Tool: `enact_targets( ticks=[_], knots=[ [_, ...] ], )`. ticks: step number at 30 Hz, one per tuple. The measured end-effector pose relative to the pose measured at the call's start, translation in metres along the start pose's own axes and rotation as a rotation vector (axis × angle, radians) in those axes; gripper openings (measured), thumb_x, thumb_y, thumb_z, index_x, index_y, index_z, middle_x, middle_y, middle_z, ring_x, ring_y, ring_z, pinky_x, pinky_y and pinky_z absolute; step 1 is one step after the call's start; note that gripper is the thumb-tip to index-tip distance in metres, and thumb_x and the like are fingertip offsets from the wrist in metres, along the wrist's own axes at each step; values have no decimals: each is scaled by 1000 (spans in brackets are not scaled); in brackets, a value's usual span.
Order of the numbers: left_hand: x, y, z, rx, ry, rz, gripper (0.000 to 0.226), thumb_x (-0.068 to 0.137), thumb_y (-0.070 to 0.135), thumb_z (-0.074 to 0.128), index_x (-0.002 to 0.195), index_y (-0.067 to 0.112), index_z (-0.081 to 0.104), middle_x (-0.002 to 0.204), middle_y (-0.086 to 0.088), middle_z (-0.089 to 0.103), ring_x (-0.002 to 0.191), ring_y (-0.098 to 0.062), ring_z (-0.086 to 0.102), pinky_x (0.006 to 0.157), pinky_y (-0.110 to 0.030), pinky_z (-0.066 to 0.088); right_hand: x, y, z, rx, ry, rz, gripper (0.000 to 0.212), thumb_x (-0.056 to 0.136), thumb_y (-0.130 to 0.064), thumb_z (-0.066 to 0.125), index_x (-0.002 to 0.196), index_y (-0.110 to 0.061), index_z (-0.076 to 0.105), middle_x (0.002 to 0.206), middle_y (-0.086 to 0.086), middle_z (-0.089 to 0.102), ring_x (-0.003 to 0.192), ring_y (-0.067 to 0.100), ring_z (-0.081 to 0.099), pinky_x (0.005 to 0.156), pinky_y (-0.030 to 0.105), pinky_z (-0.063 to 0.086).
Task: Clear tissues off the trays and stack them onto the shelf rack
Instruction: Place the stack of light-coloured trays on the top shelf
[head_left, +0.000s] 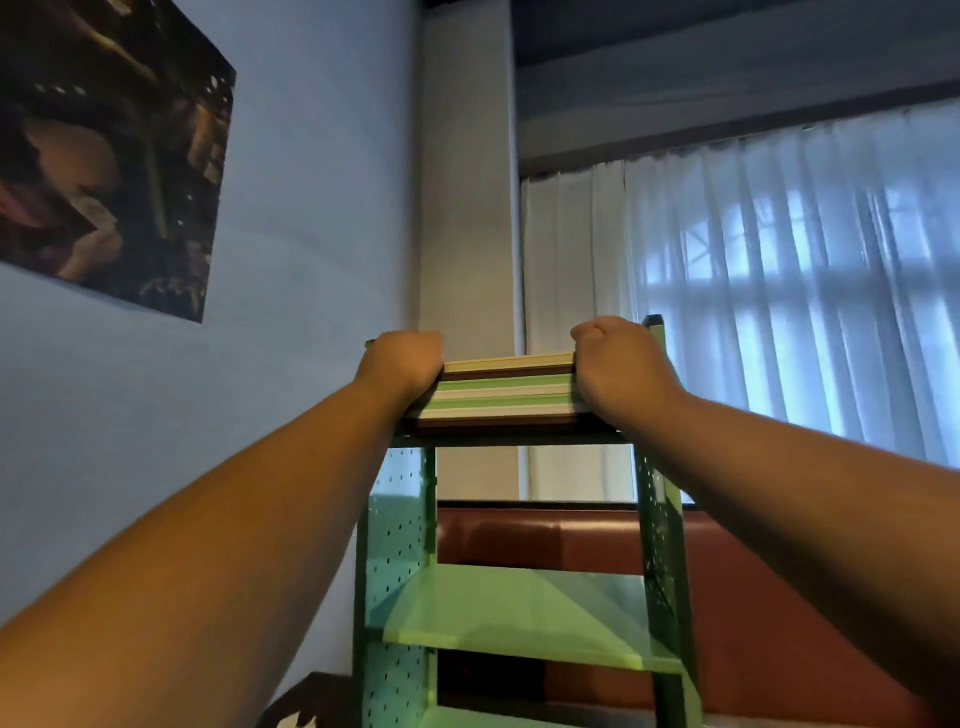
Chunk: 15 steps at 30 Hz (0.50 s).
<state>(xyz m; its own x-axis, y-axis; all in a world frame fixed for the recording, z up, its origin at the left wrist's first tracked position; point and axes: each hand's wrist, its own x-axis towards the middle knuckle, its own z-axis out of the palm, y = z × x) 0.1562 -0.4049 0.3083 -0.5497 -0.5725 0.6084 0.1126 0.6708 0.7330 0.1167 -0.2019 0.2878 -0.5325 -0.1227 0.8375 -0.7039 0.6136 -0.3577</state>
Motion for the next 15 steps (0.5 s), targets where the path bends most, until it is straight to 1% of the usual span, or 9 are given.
enact_targets(
  ticks=[1, 3, 5, 6, 7, 9, 11, 12, 15],
  knots=[
    [-2, -2, 5, -27, 45, -32, 35, 99, 35, 40, 72, 15, 48, 90, -13, 59, 88, -29, 61, 83, -41, 50, -2, 4, 4, 9, 70, -67, 31, 103, -16, 41, 100, -6, 70, 99, 8, 70, 89, 22, 63, 81, 35, 53],
    [-8, -5, 14, -49, 102, -63, 38, 100, 38, 35, 76, 13, 49, 82, -11, 59, 78, -25, 60, 70, -34, 46, -7, 9, 10, -77, 96, -180, 40, 106, -27, 34, 87, -10, 64, 81, 6, 66, 79, 22, 64, 73, 39, 55],
    [-13, -8, 21, 25, 116, -11, 40, 100, 37, 31, 76, 11, 51, 77, -9, 57, 71, -23, 56, 58, -30, 38, -8, 11, 11, -256, 55, -298, 29, 105, -32, 40, 97, -14, 61, 84, 6, 64, 80, 21, 63, 73, 37, 55],
    [-14, -10, 24, 88, 114, 43, 42, 99, 36, 29, 77, 10, 53, 78, -9, 58, 71, -23, 55, 57, -31, 36, -7, 11, 10, -361, 16, -348, 18, 102, -31, 49, 107, -17, 61, 90, 6, 64, 84, 21, 63, 76, 36, 55],
    [-15, -12, 28, 136, 122, 89, 44, 98, 36, 29, 79, 7, 55, 80, -9, 59, 73, -24, 55, 59, -31, 37, -7, 11, 9, -459, -16, -383, 21, 98, -29, 59, 116, -20, 58, 96, 5, 64, 88, 21, 62, 78, 36, 56],
    [-17, -12, 31, 173, 141, 126, 47, 96, 38, 27, 80, 5, 58, 80, -9, 60, 75, -27, 56, 61, -32, 39, -6, 12, 8, -575, -73, -416, 42, 87, -29, 73, 124, -22, 54, 101, 4, 62, 91, 22, 61, 77, 36, 56],
    [-19, -12, 32, 194, 145, 147, 47, 94, 38, 25, 77, 9, 58, 79, -11, 60, 71, -26, 56, 57, -31, 38, -9, 12, 7, -639, -73, -463, 48, 83, -30, 75, 125, -23, 53, 102, 4, 60, 91, 23, 59, 73, 37, 56],
    [-22, -10, 31, 191, 147, 141, 47, 93, 39, 26, 78, 10, 59, 79, -12, 61, 71, -25, 57, 59, -31, 42, -10, 13, 6, -657, -65, -478, 47, 83, -30, 75, 123, -22, 53, 102, 4, 60, 91, 23, 59, 72, 38, 56],
    [-36, -1, 29, 110, 195, 100, 49, 87, 46, 30, 86, 9, 63, 87, -13, 66, 79, -30, 64, 77, -42, 58, -16, 11, 3, -512, -23, -431, 28, 91, -34, 66, 112, -19, 55, 99, 4, 63, 86, 23, 60, 72, 38, 56]
  ],
)
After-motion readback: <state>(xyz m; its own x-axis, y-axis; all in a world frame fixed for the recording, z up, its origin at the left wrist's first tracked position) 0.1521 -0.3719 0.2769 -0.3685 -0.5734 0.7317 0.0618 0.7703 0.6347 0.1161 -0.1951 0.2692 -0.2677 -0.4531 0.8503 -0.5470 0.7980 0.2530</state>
